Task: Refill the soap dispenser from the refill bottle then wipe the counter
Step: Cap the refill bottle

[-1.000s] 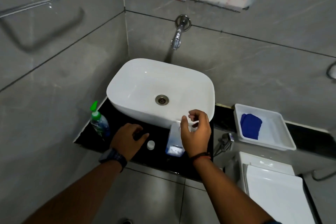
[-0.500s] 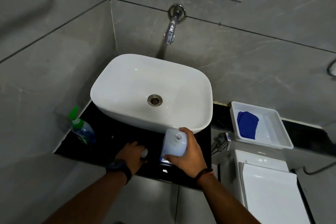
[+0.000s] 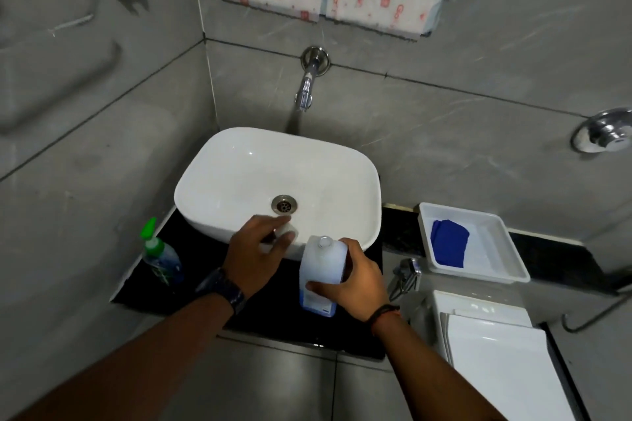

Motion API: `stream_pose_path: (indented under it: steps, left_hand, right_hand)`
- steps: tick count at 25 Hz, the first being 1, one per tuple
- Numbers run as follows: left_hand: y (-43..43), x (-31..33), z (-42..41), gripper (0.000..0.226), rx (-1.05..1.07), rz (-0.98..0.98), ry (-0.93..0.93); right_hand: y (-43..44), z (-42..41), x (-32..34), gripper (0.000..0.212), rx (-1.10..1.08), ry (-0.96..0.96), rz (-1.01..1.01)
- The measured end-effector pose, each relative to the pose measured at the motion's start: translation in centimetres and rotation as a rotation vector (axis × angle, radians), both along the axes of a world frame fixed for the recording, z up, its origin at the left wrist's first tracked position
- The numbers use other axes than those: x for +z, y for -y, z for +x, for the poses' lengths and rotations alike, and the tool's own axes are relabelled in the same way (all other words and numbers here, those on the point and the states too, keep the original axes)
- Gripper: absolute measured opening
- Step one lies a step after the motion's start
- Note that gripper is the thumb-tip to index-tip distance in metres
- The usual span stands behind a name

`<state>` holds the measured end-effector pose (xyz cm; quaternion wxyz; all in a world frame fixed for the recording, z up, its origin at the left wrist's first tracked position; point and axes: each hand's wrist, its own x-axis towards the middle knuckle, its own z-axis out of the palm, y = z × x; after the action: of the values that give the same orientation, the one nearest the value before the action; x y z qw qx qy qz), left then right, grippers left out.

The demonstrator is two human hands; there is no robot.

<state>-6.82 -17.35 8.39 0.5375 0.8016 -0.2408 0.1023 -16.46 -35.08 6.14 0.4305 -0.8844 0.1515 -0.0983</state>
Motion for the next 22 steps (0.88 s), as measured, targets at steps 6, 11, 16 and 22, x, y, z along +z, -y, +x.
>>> stream_pose_path:
  steps: [6, 11, 16, 22]
  left_hand:
    - [2.4, 10.2, -1.6, 0.029, -0.22, 0.051, 0.101]
    - [4.2, 15.4, -2.6, 0.03, -0.245, 0.069, 0.207]
    - [5.4, 18.8, -3.7, 0.032, -0.302, 0.187, 0.243]
    - [6.0, 20.6, -4.8, 0.042, -0.442, 0.092, 0.009]
  right_hand:
    - [1.0, -0.3, 8.5, 0.081, 0.01, 0.108, -0.122]
    - [2.4, -1.5, 13.6, 0.079, 0.006, 0.189, -0.192]
    - [3.1, -2.4, 16.5, 0.07, 0.003, 0.245, -0.224]
    - [2.7, -2.9, 17.8, 0.078, 0.014, 0.278, -0.278]
